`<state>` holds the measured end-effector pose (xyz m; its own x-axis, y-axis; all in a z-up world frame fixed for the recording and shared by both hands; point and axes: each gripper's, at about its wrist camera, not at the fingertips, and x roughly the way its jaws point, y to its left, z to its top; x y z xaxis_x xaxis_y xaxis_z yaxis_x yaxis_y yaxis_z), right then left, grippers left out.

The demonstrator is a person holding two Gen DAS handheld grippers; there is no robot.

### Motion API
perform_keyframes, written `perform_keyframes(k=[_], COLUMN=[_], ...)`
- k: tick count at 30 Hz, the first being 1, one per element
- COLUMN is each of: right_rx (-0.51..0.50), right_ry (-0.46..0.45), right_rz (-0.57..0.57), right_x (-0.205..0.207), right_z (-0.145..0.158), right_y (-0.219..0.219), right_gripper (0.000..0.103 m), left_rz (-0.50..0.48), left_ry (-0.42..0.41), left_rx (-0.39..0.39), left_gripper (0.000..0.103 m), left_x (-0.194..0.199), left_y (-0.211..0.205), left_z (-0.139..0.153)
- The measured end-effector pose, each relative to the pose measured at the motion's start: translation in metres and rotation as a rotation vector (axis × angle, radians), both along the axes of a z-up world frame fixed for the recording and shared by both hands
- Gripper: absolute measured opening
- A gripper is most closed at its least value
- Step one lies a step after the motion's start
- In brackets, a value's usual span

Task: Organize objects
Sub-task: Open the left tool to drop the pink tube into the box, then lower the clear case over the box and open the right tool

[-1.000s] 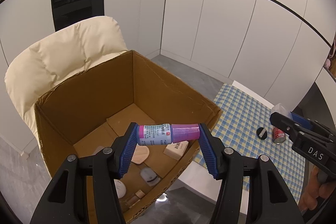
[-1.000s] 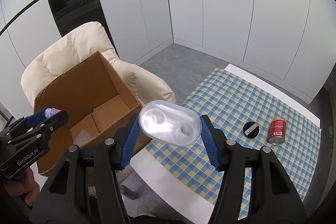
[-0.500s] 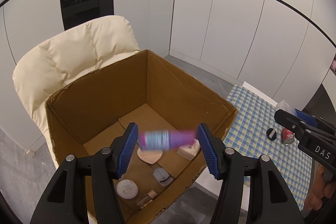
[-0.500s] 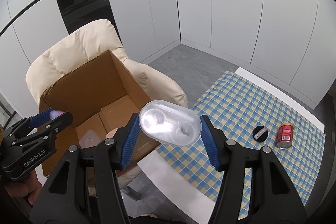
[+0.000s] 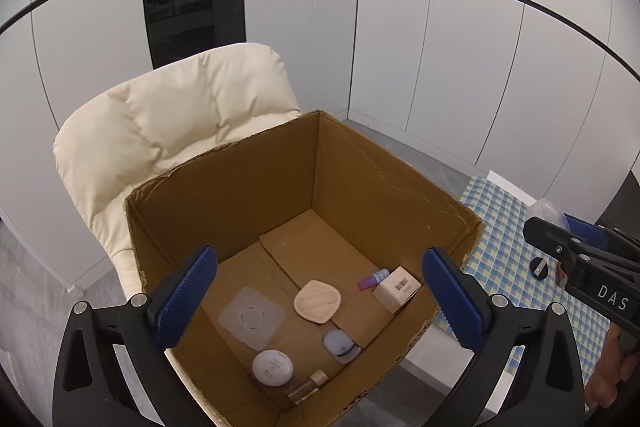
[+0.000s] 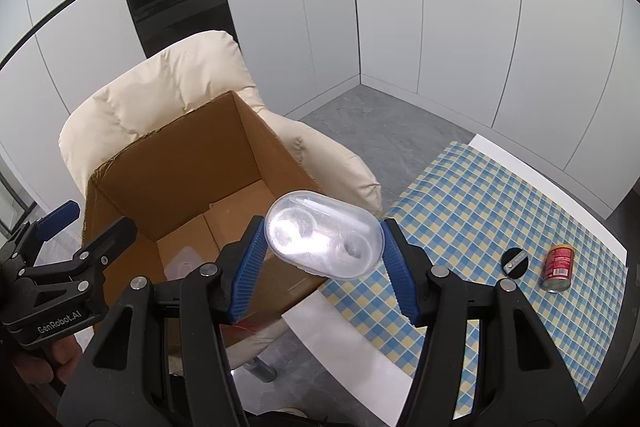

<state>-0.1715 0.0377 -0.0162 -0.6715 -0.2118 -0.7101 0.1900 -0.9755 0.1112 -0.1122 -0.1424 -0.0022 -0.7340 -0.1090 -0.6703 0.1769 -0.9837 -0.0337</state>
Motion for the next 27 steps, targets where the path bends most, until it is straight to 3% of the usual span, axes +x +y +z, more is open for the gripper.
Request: perform_keyframes(k=[27], right_rx=[0.017], right_ry=[-0.009], right_rz=[0.117], right_x=[-0.007], right_z=[-0.001], right_y=[-0.068], right_gripper=[0.06], left_rz=[0.067], left_ry=[0.003], left_rx=[0.008], left_gripper=[0.102], left_x=[0.021], left_y=[-0.05], left_z=[0.001])
